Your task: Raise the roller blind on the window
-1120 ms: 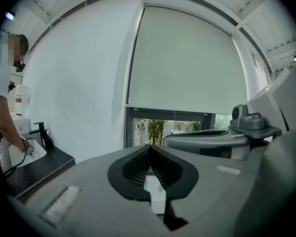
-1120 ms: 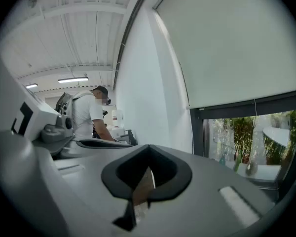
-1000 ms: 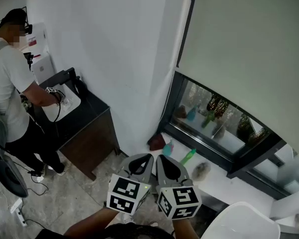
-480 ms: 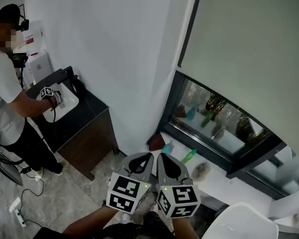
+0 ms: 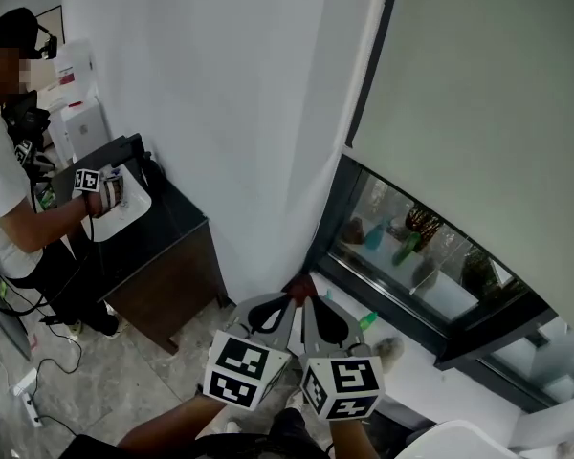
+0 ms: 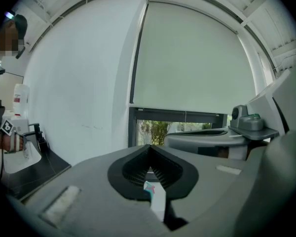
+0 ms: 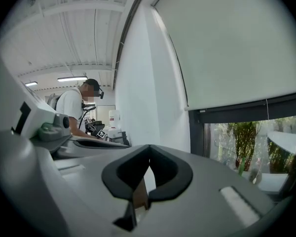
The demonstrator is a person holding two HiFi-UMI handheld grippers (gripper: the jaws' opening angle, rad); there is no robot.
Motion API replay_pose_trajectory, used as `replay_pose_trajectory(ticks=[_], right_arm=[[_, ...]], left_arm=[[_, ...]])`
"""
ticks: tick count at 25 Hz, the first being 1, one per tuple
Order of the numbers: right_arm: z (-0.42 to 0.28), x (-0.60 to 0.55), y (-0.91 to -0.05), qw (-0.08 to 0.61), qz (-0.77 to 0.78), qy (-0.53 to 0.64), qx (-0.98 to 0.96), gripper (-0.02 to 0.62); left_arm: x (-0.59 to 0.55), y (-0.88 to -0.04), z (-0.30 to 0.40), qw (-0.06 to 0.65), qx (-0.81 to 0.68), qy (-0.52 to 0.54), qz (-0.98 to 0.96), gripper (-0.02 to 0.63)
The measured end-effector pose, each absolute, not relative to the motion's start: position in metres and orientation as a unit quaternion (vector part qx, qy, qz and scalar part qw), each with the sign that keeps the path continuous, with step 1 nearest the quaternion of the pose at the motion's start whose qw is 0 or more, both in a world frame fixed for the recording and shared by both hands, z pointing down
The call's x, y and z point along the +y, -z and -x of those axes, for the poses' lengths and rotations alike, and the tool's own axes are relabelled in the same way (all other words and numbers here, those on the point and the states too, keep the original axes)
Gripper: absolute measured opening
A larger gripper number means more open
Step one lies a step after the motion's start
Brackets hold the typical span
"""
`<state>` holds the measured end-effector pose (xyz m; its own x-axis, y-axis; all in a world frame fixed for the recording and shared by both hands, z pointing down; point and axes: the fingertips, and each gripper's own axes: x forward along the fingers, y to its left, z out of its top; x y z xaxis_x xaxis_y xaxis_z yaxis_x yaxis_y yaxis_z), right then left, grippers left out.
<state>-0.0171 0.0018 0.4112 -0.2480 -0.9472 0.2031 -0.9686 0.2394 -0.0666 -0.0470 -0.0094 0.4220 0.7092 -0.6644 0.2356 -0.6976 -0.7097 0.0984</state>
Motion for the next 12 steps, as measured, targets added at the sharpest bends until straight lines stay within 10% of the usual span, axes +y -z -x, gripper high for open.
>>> replay_pose_trajectory(ticks=[12], right_arm=[[-0.042, -0.078, -0.404, 0.060, -0.561, -0.080, -0.822, -0.002]], left_arm=[[-0.089, -0.414, -0.007, 0.100, -0.413, -0.079, -0.902, -0.006]])
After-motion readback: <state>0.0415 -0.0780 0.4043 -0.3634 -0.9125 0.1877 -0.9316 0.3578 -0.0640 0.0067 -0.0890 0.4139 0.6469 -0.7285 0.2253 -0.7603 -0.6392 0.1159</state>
